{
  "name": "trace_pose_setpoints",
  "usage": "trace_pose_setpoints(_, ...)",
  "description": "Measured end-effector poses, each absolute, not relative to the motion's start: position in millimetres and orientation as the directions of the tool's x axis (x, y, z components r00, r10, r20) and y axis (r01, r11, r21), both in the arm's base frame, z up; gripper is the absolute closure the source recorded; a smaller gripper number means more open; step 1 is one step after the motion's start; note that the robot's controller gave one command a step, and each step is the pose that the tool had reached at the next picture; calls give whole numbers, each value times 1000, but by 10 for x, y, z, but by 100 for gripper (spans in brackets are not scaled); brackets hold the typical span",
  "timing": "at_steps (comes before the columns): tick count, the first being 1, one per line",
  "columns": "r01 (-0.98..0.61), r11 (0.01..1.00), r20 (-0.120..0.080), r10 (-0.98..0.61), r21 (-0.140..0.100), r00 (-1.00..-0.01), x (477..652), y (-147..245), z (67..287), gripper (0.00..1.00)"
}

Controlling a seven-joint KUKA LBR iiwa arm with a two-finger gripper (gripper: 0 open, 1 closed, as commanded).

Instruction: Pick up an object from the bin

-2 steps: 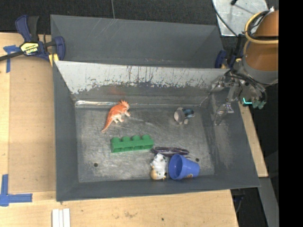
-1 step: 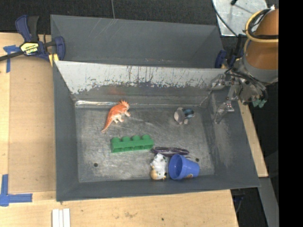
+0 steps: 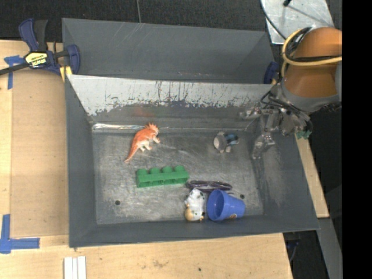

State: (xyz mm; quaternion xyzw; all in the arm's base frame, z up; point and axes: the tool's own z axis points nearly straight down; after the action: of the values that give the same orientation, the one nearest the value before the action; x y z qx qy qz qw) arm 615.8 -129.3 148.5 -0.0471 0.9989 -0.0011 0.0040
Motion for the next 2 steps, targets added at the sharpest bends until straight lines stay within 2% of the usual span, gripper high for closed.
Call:
trace_pose_setpoints(1,-167,986,-1,-167,0,-986,6194,-1247,1147,0)
trace_pose_setpoints(2,-93,996,-8,-93,-1,-996,6299,-1244,1393,0)
